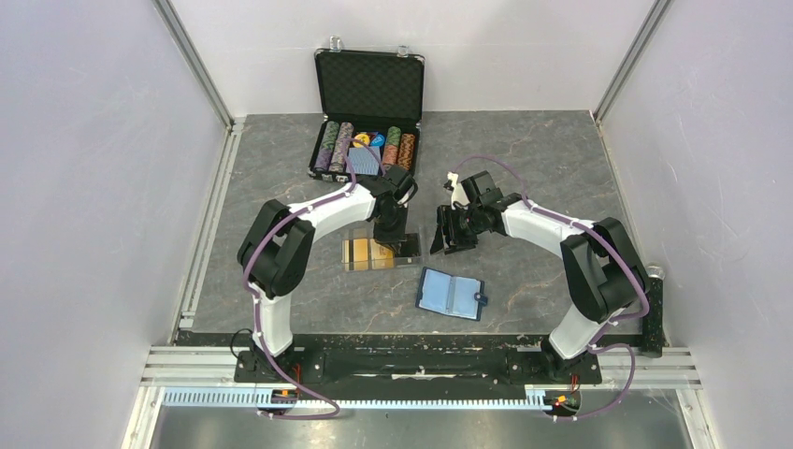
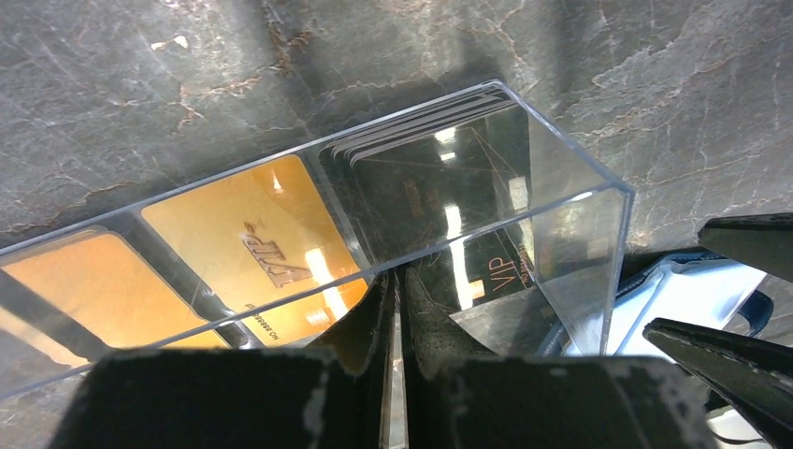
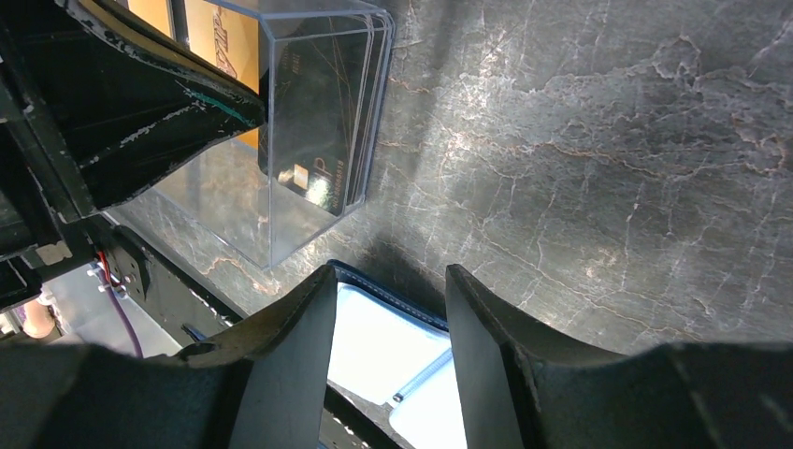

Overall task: Put the credit cards into the card holder
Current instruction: Pick up the credit card from the storage box.

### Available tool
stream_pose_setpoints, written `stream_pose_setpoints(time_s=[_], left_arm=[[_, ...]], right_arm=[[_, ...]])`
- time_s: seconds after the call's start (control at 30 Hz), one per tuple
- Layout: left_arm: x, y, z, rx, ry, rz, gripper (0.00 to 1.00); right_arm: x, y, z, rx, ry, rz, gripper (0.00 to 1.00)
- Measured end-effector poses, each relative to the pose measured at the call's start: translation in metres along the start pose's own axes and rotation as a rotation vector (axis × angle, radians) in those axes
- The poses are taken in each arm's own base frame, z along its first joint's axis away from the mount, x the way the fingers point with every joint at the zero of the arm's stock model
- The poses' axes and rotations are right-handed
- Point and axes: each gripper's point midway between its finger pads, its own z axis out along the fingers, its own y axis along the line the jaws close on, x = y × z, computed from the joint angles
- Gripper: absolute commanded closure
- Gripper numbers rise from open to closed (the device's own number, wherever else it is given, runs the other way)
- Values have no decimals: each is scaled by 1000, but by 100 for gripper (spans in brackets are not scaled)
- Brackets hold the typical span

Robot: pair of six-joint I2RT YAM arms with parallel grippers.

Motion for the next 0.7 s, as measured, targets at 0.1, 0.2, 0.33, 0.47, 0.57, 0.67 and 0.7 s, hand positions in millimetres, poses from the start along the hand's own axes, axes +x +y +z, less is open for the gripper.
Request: stream_pose_setpoints(time_s=[0.1, 0.2, 0.33, 0.47, 0.57, 0.67, 0.7], left_arm=[[0, -4, -1, 7, -2, 6, 91], [0, -6, -1, 12, -5, 10, 90], [0, -8, -1, 25, -1, 10, 86], [-3, -10, -2, 41, -8, -11, 72], [-7, -9, -5, 48, -24, -20, 70], [-8, -6, -7, 49, -34, -27, 69], [-7, -5, -7, 48, -33, -29, 69]], right_arm=[[1, 0, 1, -4, -1, 3, 45], [-1, 3, 1, -17, -8, 12, 39], [-6, 9, 2, -48, -24, 24, 32], [-11, 16, 2, -81, -41, 34, 29], [-14, 20, 2, -100, -49, 40, 30], [-15, 22, 5, -115, -48, 44, 35], [-14, 22, 8, -116, -42, 45, 36]])
